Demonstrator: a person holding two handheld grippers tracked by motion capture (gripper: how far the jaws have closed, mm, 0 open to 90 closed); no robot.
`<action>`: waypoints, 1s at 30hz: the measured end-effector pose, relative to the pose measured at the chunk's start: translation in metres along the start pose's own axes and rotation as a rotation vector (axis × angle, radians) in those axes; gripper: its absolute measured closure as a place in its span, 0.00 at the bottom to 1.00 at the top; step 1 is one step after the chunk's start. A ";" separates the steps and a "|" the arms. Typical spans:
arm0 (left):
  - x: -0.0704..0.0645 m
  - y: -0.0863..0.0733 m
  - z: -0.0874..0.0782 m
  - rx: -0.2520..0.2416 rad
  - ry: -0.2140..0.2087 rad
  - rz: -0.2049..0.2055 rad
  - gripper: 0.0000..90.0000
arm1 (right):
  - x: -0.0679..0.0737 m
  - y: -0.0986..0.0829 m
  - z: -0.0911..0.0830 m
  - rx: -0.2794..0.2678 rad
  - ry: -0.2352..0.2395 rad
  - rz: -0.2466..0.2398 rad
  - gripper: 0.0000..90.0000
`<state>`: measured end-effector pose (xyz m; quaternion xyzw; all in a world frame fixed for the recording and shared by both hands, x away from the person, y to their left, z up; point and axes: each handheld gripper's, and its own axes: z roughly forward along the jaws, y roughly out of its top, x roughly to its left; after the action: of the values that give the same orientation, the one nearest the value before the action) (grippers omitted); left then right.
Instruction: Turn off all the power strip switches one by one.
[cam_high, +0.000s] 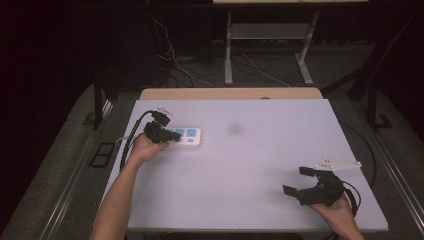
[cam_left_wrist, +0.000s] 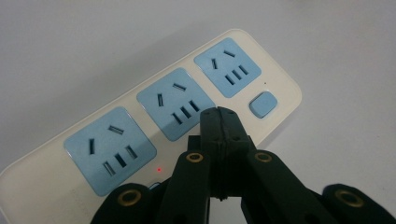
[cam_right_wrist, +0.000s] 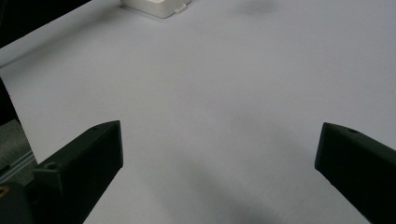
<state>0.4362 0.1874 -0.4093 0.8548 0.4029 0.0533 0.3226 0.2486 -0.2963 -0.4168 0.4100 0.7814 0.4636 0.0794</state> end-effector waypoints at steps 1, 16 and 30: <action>0.000 0.000 0.000 -0.002 -0.004 -0.005 1.00 | 0.000 0.000 0.000 -0.001 -0.002 0.000 0.01; 0.003 -0.005 0.001 -0.029 -0.014 -0.016 1.00 | -0.002 0.001 -0.003 -0.011 -0.012 -0.002 0.01; 0.004 -0.003 0.000 -0.014 -0.021 -0.034 0.99 | -0.003 0.000 -0.002 -0.011 -0.015 0.006 0.01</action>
<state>0.4376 0.1916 -0.4120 0.8460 0.4138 0.0419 0.3337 0.2494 -0.3000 -0.4158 0.4155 0.7771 0.4648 0.0862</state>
